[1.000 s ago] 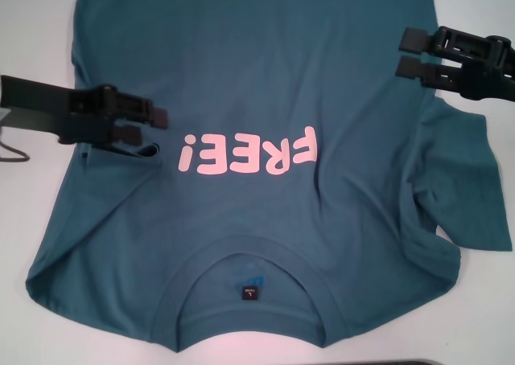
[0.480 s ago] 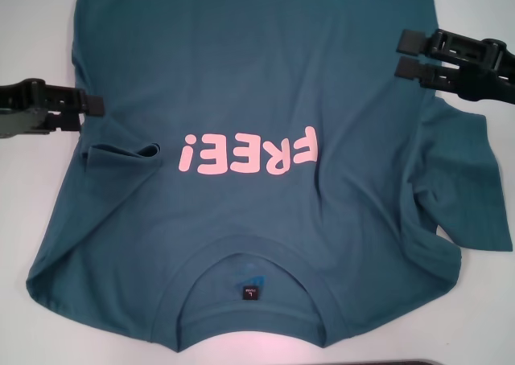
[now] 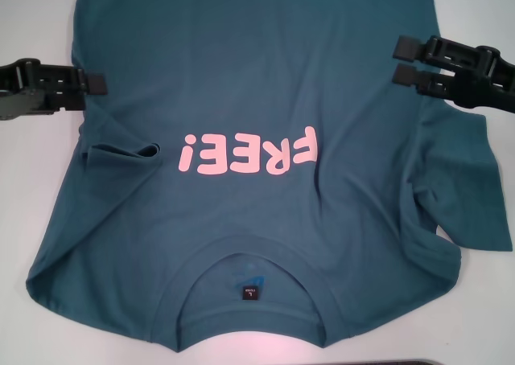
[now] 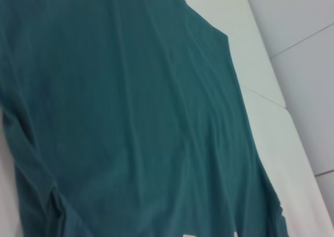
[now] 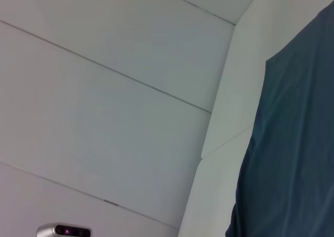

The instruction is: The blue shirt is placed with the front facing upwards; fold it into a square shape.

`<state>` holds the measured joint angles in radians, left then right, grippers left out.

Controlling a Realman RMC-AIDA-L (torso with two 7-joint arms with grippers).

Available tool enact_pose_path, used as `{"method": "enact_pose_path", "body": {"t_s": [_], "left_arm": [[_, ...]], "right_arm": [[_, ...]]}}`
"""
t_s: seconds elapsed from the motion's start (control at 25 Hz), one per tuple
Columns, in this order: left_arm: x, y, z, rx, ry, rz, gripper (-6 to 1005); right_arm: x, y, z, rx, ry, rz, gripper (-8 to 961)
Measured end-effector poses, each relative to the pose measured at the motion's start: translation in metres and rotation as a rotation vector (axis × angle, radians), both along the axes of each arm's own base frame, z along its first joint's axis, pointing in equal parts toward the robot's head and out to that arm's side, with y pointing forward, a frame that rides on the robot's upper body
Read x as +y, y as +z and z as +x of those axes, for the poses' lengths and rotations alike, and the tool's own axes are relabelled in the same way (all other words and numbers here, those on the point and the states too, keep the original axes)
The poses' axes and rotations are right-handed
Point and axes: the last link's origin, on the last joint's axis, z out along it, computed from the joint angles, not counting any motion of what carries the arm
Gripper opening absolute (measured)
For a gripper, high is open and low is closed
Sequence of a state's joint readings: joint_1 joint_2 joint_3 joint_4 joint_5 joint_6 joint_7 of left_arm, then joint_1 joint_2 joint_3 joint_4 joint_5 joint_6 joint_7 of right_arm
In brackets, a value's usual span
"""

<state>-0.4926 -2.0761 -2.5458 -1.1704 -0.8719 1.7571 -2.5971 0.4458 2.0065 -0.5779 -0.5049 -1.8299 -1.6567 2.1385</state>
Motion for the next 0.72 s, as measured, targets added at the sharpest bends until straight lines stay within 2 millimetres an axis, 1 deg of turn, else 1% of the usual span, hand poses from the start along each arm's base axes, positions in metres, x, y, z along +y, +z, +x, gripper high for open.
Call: {"method": "enact_pose_path", "body": {"t_s": [0.24, 0.44, 0.72], "left_arm": [[0.001, 0.000, -0.003, -0.001, -0.013, 0.013, 572], [-0.004, 0.001, -0.015, -0.023, 0.010, 0.034, 572], [-0.009, 0.002, -0.036, -0.008, 0.083, 0.068, 573]], "right_arm": [[-0.002, 0.000, 0.001, 0.002, 0.000, -0.004, 852], [-0.001, 0.001, -0.001, 0.001, 0.009, -0.004, 852], [0.001, 0.002, -0.003, 0.000, 0.016, -0.004, 852]]}}
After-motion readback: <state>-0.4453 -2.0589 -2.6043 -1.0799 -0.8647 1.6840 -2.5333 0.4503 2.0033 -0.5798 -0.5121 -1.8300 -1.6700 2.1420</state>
